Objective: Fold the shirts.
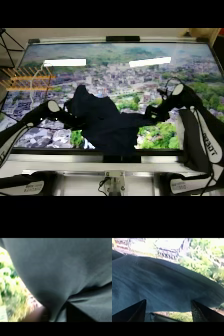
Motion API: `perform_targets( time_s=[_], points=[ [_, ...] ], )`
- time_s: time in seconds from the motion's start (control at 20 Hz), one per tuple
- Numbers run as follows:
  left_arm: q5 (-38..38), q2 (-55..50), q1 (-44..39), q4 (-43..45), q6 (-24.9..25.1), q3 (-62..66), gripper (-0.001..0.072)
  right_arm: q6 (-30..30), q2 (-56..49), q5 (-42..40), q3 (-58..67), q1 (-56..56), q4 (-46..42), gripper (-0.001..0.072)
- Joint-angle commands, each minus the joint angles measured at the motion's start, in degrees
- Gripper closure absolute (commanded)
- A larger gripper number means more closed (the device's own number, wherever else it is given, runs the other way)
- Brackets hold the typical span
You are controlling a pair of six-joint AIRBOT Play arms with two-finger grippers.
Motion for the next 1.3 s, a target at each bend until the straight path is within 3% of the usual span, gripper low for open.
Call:
perform_targets(
  time_s=[0.0, 0.05, 0.15, 0.25, 0.55, 0.7, 0.75, 0.8, 0.85, 1.0, 1.15, 1.25],
  points=[
    [2.8, -0.2, -0.9, -1.22, -0.24, -0.26, 0.0612, -3.87, -0.31, 2.64, 0.44, -0.11, 0.37, 0.0034],
    [2.78, -0.07, -0.85, -1.22, 0.24, -0.26, 0.0668, -4.9, 0.87, 4.57, 0.74, -0.22, -2.32, 0.0034],
    [1.99, 0.7, -0.85, -1.2, 1.92, -0.26, 0.0669, -4.13, 3.72, 5.92, 0.83, -0.94, -11.37, 0.0034],
    [1.14, 2.16, -0.85, -1.07, 2.8, -0.26, 0.067, -2.49, 4.13, 7.45, 0.68, -3.23, -14.1, 0.0034],
    [1.18, 6.12, -0.85, -1.09, 2.75, -0.26, 0.067, -1.68, 1.68, -4.04, -5.66, -4.02, 0.13, 0.0034],
    [1.64, 7.37, -0.85, -1.09, 2.8, -0.24, 0.0669, 1.9, 0.2, -9.68, -5.64, -1.01, 1.88, 0.0036],
    [2.01, 7.91, -0.85, -1.07, 3.04, -0.13, 0.0669, 3.3, 0.09, -11.72, -5.64, 0.07, 2.23, 0.0185],
    [2.03, 8.44, -0.83, -1.01, 4.04, 0.44, 0.067, 3.37, 0.11, -12.68, -5.55, 0.83, 3.21, 0.0566],
    [1.73, 9.11, -0.72, -1.01, 5.79, 1.79, 0.0671, 3.19, 0.11, -12.46, -4.9, 0.92, 4.66, 0.0633],
    [-2.16, 11.74, -0.15, 3.23, 8.44, 11.96, 0.0672, -0.68, 4.15, -10.56, 0.79, 0.87, 5.66, 0.0642],
    [-8.04, 14.93, -0.15, 7.28, 12.22, 31.85, 0.0672, -8.09, 14.29, -9.94, 12.85, 0.83, 6.14, 0.0642],
    [-8.96, 16.72, -0.17, 7.08, 12.02, 47.84, 0.0672, -10.97, 22.1, -11.02, 22.88, 0.85, 6.75, 0.0642]
  ],
)
